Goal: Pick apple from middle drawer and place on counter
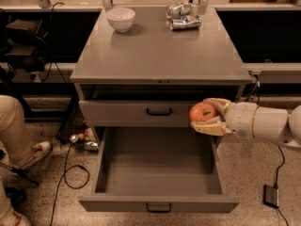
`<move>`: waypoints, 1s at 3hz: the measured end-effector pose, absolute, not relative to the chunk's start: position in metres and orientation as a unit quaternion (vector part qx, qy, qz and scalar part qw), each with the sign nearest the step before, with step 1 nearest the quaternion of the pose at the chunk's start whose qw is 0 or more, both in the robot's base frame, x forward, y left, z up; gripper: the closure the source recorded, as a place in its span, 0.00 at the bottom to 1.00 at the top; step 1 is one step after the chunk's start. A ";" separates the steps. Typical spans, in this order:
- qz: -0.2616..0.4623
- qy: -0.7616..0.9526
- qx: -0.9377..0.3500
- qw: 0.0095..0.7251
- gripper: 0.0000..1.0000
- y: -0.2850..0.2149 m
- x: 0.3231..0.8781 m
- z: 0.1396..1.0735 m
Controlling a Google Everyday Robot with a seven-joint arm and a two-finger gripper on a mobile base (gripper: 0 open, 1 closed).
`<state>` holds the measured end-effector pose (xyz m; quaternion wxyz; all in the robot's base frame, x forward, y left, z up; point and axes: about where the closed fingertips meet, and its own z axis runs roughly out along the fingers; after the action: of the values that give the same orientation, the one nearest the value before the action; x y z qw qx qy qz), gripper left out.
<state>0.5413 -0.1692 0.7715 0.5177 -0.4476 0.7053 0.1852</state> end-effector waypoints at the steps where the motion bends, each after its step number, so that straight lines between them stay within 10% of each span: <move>1: 0.180 0.708 -0.446 0.517 1.00 -0.170 0.544 0.777; 3: 0.124 0.723 -0.446 0.512 1.00 -0.192 0.575 0.867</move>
Offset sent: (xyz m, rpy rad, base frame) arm 0.0329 -0.0372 0.1150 -0.0945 -0.0536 -0.0966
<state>0.5747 -0.1924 0.8668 0.5123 -0.4462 0.7233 0.1235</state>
